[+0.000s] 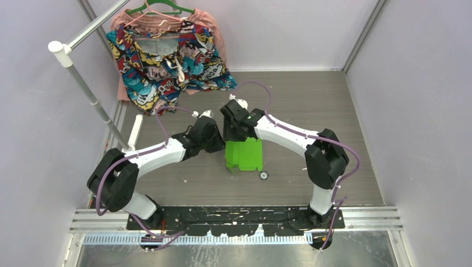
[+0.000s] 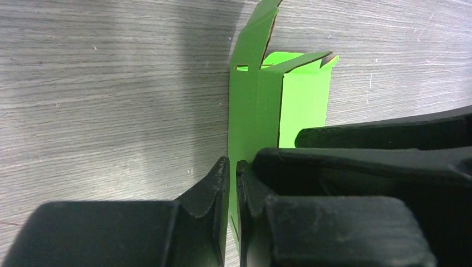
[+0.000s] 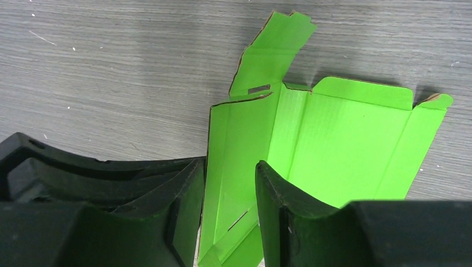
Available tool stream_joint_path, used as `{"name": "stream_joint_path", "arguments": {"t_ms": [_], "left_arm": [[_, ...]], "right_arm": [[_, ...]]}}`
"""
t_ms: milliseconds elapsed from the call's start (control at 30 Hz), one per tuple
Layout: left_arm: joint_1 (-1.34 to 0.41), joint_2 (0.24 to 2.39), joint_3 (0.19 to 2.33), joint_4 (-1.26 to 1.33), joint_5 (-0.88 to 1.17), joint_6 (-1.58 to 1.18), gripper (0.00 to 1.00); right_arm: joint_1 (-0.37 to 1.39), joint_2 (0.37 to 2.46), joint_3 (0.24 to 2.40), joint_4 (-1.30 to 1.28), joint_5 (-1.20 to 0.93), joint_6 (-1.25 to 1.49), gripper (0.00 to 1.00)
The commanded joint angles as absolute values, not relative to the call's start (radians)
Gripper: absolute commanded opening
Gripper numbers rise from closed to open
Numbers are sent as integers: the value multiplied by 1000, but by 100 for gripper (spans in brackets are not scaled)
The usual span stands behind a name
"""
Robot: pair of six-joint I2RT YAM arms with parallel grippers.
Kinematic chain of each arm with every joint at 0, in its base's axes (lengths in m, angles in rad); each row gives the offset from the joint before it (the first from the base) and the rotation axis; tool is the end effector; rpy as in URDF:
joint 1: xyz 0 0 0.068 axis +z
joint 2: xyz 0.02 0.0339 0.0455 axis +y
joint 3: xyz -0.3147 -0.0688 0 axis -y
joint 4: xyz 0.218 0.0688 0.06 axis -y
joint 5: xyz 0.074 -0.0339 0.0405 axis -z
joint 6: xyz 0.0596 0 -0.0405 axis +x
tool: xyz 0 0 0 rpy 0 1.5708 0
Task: Fold the paper box
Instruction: Fold the paper box at the center of the board.
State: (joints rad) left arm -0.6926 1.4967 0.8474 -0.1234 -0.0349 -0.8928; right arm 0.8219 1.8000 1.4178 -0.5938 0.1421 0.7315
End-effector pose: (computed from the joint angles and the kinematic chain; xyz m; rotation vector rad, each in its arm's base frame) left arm 0.2339 -0.1914 0.2501 -0.2644 2.4509 -0.7102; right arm 0.2722 0.2804 0.2842 -0.0606 2.5884 0.4247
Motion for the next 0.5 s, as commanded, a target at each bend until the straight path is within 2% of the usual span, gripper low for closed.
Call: {"name": "stream_joint_path", "arguments": {"t_ms": [0, 300, 467], "left_arm": [[-695, 1452, 864, -87, -52, -908, 11], [-695, 1447, 859, -86, -52, -910, 11], [-695, 1443, 858, -89, -54, -909, 11]], "right_arm": [[834, 1802, 1457, -591, 161, 728, 43], [841, 1806, 1450, -588, 165, 729, 34], [842, 1796, 1431, -583, 166, 729, 24]]}}
